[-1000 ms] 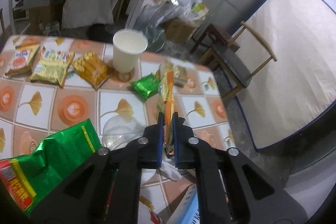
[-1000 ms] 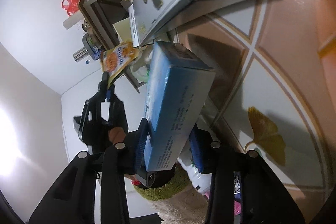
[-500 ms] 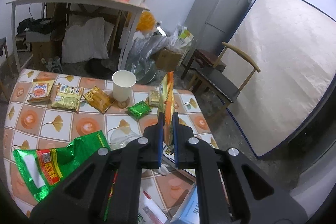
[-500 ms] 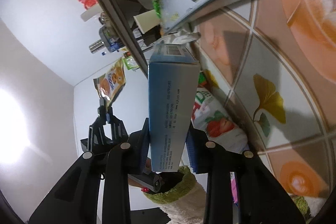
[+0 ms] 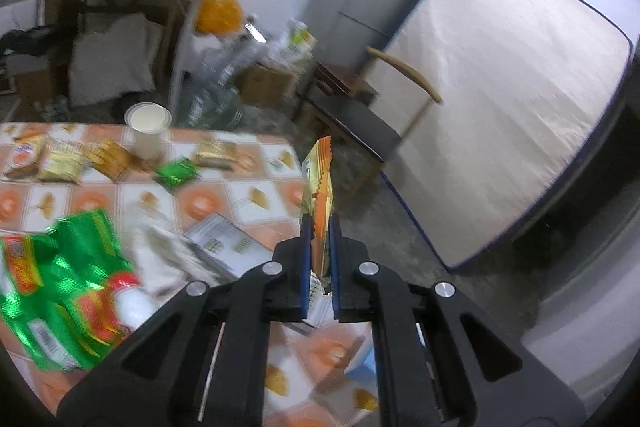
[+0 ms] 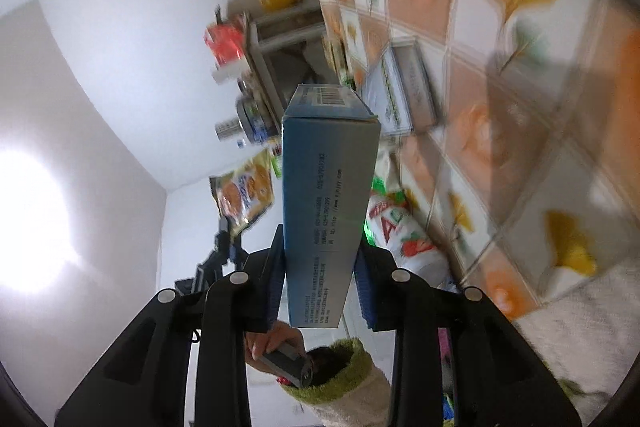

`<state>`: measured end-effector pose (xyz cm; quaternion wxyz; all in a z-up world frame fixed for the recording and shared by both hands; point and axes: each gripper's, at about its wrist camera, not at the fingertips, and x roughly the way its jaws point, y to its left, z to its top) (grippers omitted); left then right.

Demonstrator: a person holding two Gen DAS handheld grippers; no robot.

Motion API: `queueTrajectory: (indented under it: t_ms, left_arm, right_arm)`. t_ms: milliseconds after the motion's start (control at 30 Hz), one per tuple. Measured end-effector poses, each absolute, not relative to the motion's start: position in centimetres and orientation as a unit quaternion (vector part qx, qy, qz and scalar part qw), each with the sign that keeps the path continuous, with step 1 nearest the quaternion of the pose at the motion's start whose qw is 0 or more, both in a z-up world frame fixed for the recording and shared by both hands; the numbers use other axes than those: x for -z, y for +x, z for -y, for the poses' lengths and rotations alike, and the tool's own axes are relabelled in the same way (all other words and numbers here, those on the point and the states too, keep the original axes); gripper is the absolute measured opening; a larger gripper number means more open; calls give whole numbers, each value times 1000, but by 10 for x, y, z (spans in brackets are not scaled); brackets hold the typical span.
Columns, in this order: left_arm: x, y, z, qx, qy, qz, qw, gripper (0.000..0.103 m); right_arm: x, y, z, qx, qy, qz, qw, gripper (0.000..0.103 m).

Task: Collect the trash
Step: 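Carry box and packet to the wastebasket and open both tools to drop them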

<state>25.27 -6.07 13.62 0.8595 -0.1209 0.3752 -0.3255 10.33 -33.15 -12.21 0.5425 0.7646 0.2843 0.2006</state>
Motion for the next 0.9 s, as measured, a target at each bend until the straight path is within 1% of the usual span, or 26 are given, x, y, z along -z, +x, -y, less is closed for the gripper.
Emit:
queueTrajectory:
  t_ms: [167,267,467,700,900]
  left_arm:
    - [-116,226,130,380,-107,-401,826,6]
    - [-96,208,177,411,-94,-420,804,6]
    - [-44,180,266,456,-67,-473,751,6]
    - [19,158,350,486,-71,-551,674,6]
    - [41,150,405,489,-66,-573,654,7]
  right_arm:
    - [129,41,396,-137,781,-231,563,31]
    - [138,3,430,-83,784,-213,577,31]
    - [157,-61,481,27,776,-204,596,31]
    - [188,-90,502,80,783,-206,582,31]
    - [198,-89,540,99,778,-214,583,31]
